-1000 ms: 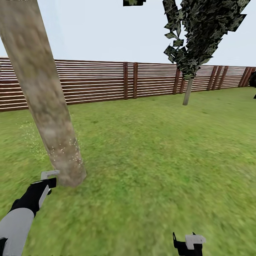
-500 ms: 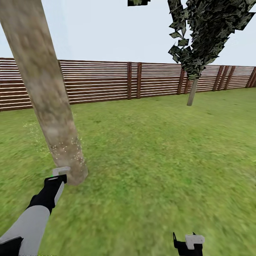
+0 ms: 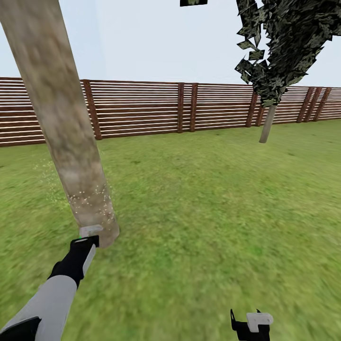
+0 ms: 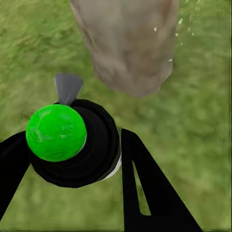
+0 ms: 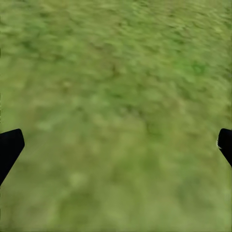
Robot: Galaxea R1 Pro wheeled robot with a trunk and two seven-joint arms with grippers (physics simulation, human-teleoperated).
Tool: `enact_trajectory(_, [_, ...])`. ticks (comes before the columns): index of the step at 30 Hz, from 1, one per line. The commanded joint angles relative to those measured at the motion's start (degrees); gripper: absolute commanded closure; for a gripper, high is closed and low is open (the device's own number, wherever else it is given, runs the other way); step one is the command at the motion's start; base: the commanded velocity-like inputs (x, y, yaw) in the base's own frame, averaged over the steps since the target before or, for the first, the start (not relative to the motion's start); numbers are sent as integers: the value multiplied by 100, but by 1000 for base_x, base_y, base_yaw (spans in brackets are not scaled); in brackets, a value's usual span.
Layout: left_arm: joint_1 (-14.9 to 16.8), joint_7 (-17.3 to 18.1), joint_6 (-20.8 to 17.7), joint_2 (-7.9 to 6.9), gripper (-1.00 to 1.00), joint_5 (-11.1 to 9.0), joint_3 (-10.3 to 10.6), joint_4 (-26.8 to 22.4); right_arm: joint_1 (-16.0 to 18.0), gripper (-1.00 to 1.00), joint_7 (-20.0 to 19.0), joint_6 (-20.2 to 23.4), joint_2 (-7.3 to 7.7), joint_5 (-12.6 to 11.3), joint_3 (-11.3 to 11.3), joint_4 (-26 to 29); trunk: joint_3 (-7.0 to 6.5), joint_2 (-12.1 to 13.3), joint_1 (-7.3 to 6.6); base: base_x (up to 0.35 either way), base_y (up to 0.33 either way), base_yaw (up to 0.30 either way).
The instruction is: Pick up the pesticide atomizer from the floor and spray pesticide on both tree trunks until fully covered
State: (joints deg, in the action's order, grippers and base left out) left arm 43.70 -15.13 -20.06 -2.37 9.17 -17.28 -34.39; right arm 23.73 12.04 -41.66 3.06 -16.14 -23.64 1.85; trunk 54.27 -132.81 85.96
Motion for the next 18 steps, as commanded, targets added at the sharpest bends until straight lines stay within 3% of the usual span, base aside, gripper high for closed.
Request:
enact_trajectory(1, [0, -96, 4, 19, 100, 23, -2, 1, 0, -100, 0, 0, 1, -2, 0, 0, 0, 0, 0, 2, 0, 0])
enact_trajectory(4, [-19, -345, 22, -70, 100, 4, -27, 3, 0, -100, 0, 0, 2, 1, 0, 0, 0, 0, 0, 0, 0, 0])
enact_trajectory(6, [-27, -334, 1, -473, 100, -38, -43, 3, 0, -100, 0, 0, 2, 2, 0, 0, 0, 0, 0, 0, 0, 0])
enact_trajectory(7, [-26, -320, -2, -568, 100, -55, -47, 3, 0, -100, 0, 0, 2, 1, 0, 0, 0, 0, 0, 0, 0, 0])
enact_trajectory(10, [-28, -171, 20, -588, 100, -63, 8, -49, 0, -100, 0, 1, 2, -1, 0, 0, 0, 0, 0, 27, 11, 0])
enact_trajectory(14, [-5, 1304, -35, -753, 100, -16, 21, -82, 0, -100, 0, 2, 2, 5, 0, 0, 0, 0, 0, 218, 178, 0])
enact_trajectory(16, [24, 2275, -41, -1181, 100, -7, 23, -92, 0, -100, 0, 3, 2, 5, 0, 0, 0, 0, 0, 150, 84, 0])
enact_trajectory(18, [27, 2906, -40, -1437, 100, 16, 28, -134, 0, -100, 0, 6, 2, 5, 0, 0, 0, 0, 0, 37, 19, 0])
